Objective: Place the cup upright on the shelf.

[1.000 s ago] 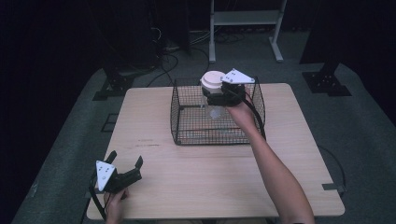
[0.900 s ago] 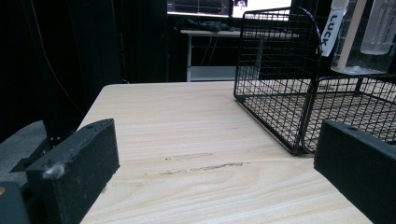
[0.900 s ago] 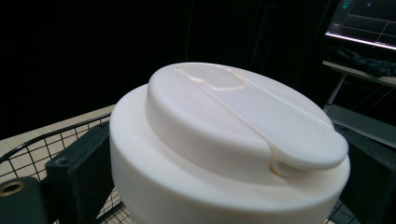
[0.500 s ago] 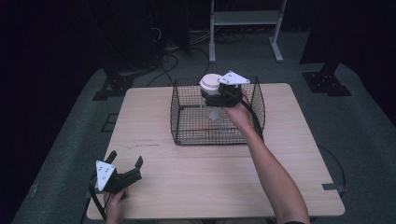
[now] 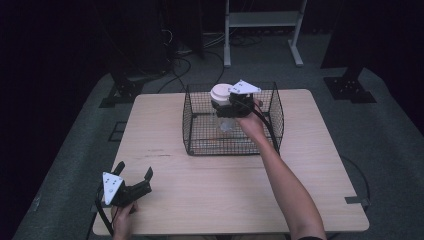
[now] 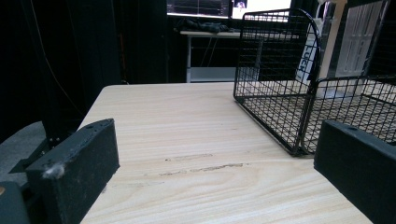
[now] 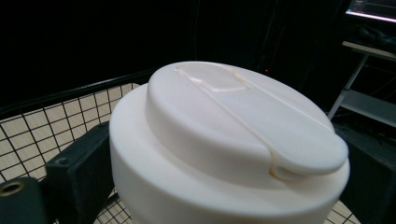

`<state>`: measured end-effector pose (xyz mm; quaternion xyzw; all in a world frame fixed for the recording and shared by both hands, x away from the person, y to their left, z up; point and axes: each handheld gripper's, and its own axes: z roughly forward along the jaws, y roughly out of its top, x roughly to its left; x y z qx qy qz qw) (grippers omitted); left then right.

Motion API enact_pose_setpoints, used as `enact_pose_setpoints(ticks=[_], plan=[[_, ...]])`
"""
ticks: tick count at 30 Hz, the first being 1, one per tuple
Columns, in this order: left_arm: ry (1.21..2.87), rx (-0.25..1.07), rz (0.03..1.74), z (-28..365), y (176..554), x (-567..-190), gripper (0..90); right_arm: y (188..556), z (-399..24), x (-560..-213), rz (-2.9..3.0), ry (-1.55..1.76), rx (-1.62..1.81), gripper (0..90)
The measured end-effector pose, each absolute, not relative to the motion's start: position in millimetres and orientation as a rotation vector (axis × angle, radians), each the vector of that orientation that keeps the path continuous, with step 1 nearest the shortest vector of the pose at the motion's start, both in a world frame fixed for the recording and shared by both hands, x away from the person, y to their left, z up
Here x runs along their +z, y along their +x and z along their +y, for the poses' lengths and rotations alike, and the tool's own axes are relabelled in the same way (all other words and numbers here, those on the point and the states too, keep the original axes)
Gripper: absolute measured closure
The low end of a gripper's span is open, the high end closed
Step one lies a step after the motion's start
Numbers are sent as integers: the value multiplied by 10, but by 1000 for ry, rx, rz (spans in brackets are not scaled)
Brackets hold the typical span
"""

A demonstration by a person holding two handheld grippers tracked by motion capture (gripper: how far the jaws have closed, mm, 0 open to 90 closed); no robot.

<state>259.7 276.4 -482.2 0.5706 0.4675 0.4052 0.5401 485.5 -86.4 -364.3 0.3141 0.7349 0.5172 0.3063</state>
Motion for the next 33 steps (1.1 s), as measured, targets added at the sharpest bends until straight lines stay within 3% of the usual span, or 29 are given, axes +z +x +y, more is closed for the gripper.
enact_pose_setpoints(ticks=[16,33], plan=[[1353,964,1112,2765,2595,-4822,0,4927,-902,-3866,2025,849,1314,42],[1357,963,1109,2763,2594,-4822,0,4907,-978,-3862,2059,819,1319,40]])
